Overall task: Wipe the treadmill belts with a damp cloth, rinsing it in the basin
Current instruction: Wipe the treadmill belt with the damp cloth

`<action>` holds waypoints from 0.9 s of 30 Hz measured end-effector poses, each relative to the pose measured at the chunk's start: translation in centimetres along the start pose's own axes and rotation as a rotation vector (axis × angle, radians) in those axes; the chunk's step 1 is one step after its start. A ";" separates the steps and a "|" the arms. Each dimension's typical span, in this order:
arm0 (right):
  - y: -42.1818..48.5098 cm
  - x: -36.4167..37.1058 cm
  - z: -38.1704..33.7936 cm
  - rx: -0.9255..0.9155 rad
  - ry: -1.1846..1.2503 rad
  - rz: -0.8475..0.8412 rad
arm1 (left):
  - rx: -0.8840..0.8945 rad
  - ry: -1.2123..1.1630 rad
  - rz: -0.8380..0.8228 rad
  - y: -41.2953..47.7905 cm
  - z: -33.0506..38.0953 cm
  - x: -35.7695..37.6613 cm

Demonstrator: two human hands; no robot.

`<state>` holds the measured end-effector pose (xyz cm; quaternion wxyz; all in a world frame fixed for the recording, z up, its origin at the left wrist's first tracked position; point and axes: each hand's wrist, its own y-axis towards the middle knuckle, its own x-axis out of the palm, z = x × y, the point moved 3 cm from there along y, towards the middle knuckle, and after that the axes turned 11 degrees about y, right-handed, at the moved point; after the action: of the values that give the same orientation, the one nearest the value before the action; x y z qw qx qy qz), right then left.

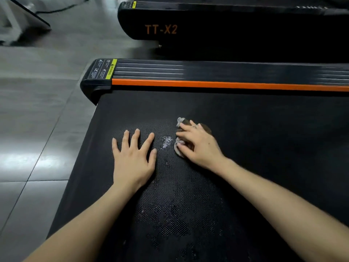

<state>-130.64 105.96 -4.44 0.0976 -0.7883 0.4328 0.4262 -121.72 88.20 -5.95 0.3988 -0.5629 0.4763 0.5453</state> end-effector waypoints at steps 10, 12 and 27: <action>9.2 -3.0 6.0 0.467 -0.227 0.344 | -0.007 -0.014 0.014 -0.1 0.0 -0.1; 8.5 -0.8 3.4 0.347 -0.188 0.294 | -0.007 -0.016 0.007 -0.1 0.0 0.0; 9.7 -6.3 10.8 0.551 -0.283 0.382 | -0.003 -0.034 0.055 -0.1 -0.1 0.1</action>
<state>-146.10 109.48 -4.31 0.2838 -0.5705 0.6531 0.4092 -121.65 88.10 -6.09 0.3910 -0.5406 0.4839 0.5663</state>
